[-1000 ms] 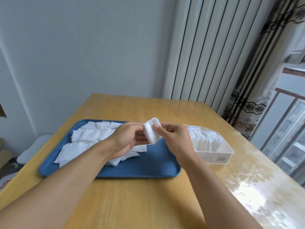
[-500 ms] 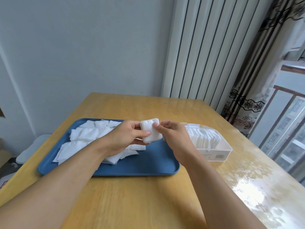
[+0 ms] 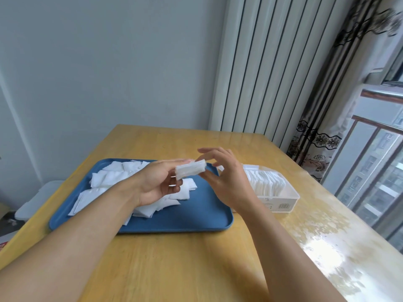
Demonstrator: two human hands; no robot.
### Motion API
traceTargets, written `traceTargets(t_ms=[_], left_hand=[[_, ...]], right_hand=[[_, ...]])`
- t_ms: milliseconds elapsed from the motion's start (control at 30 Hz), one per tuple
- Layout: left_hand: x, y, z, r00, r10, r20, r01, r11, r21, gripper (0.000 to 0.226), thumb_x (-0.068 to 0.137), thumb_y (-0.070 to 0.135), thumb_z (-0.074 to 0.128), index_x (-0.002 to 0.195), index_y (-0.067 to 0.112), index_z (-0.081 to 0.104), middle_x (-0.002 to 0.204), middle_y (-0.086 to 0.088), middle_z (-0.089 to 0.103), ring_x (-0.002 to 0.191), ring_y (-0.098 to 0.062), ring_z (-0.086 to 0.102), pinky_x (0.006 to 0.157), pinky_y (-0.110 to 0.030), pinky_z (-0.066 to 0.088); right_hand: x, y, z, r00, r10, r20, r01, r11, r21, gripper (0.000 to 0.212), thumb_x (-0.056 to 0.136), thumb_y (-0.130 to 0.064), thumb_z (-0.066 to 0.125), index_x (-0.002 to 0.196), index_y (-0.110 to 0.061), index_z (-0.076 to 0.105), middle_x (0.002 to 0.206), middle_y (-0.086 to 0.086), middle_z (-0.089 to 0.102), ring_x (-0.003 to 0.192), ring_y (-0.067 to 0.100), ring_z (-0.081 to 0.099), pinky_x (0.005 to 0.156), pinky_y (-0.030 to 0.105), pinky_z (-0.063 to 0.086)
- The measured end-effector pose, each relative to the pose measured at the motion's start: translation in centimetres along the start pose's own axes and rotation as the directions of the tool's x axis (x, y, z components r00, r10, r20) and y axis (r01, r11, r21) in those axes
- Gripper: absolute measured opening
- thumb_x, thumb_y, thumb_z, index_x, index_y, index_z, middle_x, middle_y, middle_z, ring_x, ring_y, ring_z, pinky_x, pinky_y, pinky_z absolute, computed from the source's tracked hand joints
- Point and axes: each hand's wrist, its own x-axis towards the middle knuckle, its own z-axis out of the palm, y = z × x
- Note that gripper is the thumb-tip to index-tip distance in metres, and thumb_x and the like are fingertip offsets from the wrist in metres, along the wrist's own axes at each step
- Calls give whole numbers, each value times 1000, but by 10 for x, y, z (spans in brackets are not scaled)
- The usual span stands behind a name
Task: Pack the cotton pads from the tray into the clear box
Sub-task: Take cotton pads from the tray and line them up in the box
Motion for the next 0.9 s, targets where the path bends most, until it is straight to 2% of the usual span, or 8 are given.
traceTargets(t_ms=[133,267,367,433,533,700,800,900], left_hand=[[1,-4,4,994,42,-97,-36,998,57,22,99,27,64,117,16,70,88,-2,70,67,-14,62,62,-26,51],[5,-11,27,963,256,-83,-212,912,350,22,99,22,64,120,27,68,122,3,70,108,-8,68,97,-32,54],[12,-19,50,946,317,66,-297,767,569,33,98,27,67,128,40,63,133,20,59,120,0,56,103,-20,44],[19,-27,68,939,304,159,-330,675,660,43,97,33,68,137,43,57,147,24,47,134,-1,45,116,-26,36],[24,-38,91,924,260,279,-375,488,788,61,98,37,65,154,38,39,167,19,14,154,0,7,127,-33,10],[26,-56,103,921,121,369,-382,101,919,86,99,55,53,162,38,-4,165,18,-25,150,-4,-28,127,-37,-7],[27,-58,101,923,109,368,-376,56,925,91,99,53,55,161,37,-10,163,21,-26,150,-3,-28,127,-38,-7],[26,-60,101,924,90,373,-380,84,921,97,98,50,58,160,35,-15,162,19,-30,149,-2,-28,128,-37,-6]], right_hand=[[11,-15,-41,993,107,-42,-95,971,220,20,90,-11,73,91,-27,62,106,-2,75,101,17,71,91,35,56],[15,1,-116,955,294,37,-279,935,-220,13,90,-20,75,95,-29,68,98,-9,76,95,12,72,89,38,57],[8,20,-145,889,448,97,-315,751,-580,23,89,-22,76,112,-22,74,108,-4,74,99,17,68,88,32,54],[2,27,-148,827,537,167,-286,658,-697,28,88,-23,77,116,-20,74,109,-3,73,94,17,66,86,31,55],[-8,39,-133,763,622,176,-298,579,-759,21,88,-25,75,108,-19,76,106,0,72,89,20,64,69,28,54],[-18,54,-98,739,674,5,-443,492,-749,16,89,-23,62,83,-11,53,85,4,56,76,22,52,55,30,39],[-18,53,-83,716,698,17,-464,493,-736,18,97,-24,52,106,-9,56,104,7,62,90,24,54,71,29,39],[-14,40,-79,640,758,126,-475,520,-710,36,107,-28,39,125,-4,58,102,7,61,101,27,60,81,32,44]])
